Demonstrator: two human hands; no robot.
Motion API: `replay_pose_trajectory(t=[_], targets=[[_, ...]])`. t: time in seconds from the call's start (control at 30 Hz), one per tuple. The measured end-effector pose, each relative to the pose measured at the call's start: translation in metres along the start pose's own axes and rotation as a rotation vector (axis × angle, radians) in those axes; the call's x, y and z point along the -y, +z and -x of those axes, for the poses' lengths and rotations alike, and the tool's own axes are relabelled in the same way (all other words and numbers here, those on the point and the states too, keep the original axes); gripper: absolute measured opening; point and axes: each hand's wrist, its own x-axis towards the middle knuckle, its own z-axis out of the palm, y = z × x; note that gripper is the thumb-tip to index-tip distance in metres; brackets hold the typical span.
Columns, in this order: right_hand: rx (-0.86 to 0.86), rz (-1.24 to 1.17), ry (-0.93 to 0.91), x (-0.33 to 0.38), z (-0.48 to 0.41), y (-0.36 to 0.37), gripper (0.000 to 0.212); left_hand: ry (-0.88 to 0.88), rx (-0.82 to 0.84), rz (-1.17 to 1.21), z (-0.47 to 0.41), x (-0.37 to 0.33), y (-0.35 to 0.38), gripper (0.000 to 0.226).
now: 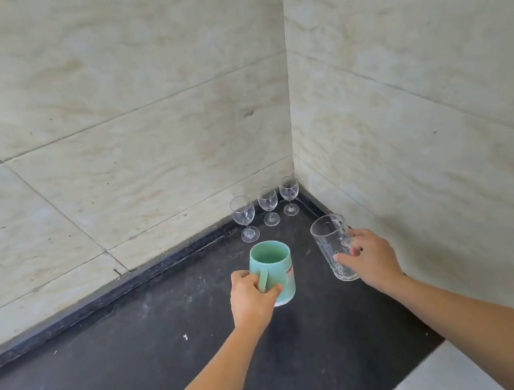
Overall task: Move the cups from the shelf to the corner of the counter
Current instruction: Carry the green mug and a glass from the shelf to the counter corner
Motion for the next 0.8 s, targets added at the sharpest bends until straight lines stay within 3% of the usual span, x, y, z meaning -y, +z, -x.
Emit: replay_pose_trajectory(t=[0.4,0.8], targets=[[0.082,-0.005,0.061,-0.027,-0.131,0.074,0.045,-0.12,-0.055,0.05,-0.121,0.0,0.075,0.028],[0.04,-0.074,-0.008,-0.051,-0.174,0.108,0.049,-0.166,-0.136,0.074,-0.158,0.002,0.121,0.022]])
